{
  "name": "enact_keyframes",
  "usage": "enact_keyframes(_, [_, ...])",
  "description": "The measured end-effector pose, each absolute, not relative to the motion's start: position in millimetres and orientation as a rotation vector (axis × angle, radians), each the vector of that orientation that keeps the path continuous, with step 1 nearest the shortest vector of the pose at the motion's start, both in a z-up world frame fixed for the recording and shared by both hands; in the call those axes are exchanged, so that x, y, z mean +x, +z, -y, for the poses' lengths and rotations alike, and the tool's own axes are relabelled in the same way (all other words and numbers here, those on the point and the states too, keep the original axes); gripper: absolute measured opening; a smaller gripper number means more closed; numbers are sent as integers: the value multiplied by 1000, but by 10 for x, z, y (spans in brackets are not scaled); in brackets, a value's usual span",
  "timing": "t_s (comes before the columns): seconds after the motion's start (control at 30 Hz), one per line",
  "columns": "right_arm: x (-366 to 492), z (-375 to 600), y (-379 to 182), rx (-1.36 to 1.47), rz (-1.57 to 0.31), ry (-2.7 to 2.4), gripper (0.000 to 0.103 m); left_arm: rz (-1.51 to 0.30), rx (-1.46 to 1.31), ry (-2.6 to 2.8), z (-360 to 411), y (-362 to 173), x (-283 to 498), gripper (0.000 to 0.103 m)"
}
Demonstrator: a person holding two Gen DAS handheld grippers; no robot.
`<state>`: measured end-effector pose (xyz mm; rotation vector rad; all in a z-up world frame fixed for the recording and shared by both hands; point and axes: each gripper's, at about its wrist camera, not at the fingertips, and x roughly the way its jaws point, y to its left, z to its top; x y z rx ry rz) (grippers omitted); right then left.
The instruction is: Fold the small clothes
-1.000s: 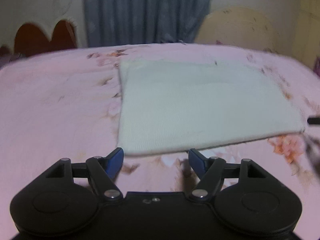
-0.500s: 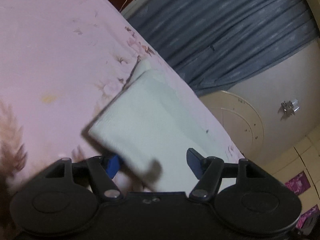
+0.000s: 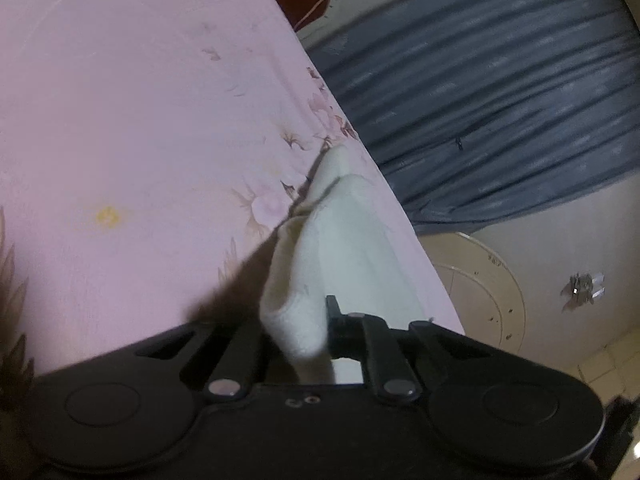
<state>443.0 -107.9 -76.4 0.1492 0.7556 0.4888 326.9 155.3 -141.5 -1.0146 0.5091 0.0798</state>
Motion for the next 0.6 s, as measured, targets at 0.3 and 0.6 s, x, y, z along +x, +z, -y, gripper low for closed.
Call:
enact_keyframes(0.3, [4558, 1020, -1050, 85, -814, 505, 0, -520, -953, 152, -1503, -1324, 3319, 11])
enact_keyframes(0.6, [4581, 1431, -917, 222, -777, 559, 0, -480, -585, 73, -958, -486, 3448, 8])
